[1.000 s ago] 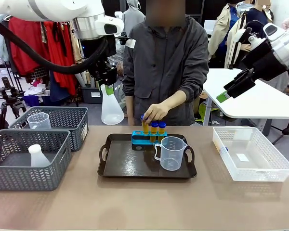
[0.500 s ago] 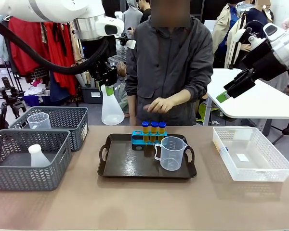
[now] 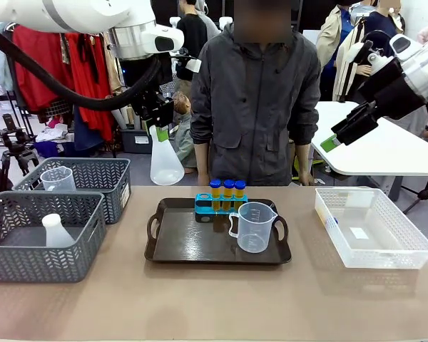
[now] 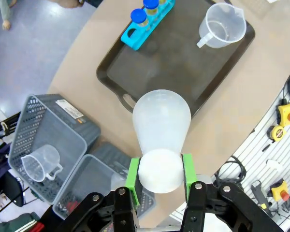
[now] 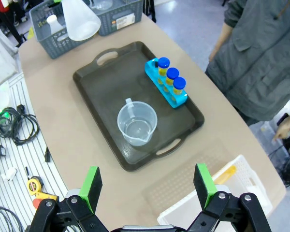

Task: Prepare the laboratory tools.
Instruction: Pick up one Small flask and place it on the Handle tray.

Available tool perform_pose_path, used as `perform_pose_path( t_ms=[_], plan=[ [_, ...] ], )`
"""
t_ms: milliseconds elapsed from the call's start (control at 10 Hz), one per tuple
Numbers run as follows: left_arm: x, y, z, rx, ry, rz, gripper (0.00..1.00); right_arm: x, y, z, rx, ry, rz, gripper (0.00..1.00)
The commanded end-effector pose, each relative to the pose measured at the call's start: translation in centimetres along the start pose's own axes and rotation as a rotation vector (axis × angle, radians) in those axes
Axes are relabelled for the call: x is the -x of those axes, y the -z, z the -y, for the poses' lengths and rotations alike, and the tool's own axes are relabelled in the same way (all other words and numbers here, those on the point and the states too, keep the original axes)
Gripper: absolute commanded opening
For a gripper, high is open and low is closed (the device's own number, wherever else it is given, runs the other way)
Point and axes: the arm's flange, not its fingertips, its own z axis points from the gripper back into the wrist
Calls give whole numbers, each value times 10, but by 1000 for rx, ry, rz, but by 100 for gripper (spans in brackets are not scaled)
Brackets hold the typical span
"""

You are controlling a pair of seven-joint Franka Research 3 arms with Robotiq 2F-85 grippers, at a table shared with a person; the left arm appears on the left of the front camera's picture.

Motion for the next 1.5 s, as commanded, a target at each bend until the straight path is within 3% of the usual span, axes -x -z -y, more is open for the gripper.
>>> perform_pose_path(
  t_ms=[0, 400, 800, 1400],
  plan=[
    [-12, 1, 7, -21, 6, -6, 0, 1, 1, 1, -22, -7, 34, 100],
    [-48, 21, 22, -10, 118, -46, 0, 1, 1, 1, -22, -7, 34, 100],
    [-77, 72, 44, -31, 203, -84, 0, 1, 1, 1, -22, -7, 34, 100],
    [-65, 157, 53, -58, 225, -99, 0, 1, 1, 1, -22, -7, 34, 100]
  ],
)
